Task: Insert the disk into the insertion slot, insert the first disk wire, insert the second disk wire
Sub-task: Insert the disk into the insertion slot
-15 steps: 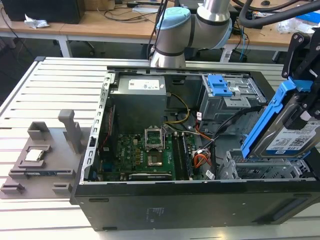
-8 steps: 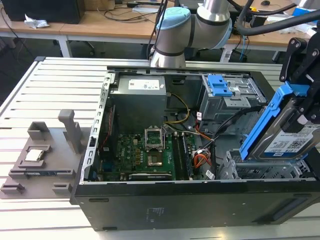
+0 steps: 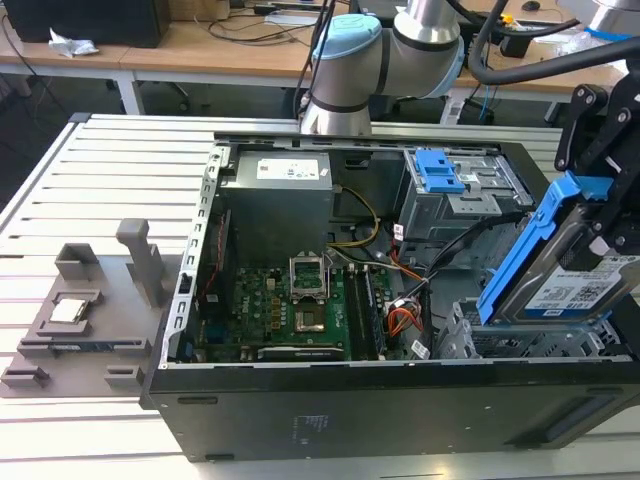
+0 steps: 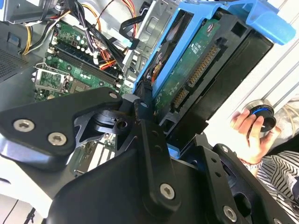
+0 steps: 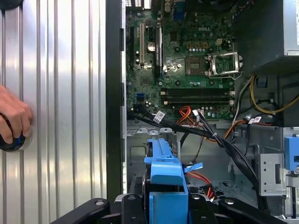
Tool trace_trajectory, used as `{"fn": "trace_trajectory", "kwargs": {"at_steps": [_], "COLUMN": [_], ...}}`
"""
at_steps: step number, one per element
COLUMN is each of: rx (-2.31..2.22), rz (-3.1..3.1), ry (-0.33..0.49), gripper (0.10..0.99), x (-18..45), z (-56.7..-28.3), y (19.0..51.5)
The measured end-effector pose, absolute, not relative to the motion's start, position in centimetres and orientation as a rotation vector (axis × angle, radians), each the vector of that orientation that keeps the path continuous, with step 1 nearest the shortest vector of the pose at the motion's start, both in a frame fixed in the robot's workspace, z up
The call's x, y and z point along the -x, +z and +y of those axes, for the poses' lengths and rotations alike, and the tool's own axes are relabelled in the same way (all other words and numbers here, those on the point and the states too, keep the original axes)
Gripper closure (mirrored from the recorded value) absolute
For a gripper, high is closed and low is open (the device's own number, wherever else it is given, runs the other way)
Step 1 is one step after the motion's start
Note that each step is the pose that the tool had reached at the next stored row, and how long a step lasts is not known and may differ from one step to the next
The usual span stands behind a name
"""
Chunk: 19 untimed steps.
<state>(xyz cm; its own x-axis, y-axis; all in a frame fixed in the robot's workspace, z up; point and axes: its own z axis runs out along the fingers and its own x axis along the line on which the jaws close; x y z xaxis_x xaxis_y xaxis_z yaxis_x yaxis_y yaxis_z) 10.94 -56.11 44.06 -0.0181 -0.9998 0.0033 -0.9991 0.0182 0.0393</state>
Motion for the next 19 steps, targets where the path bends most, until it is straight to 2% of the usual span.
{"fn": "trace_trajectory", "kwargs": {"at_steps": [19], "rx": [-2.180], "rz": [-2.220], "ry": [-0.040], "gripper": [0.725], "x": [-10.9], "z": [-56.1], "y": [42.6]}}
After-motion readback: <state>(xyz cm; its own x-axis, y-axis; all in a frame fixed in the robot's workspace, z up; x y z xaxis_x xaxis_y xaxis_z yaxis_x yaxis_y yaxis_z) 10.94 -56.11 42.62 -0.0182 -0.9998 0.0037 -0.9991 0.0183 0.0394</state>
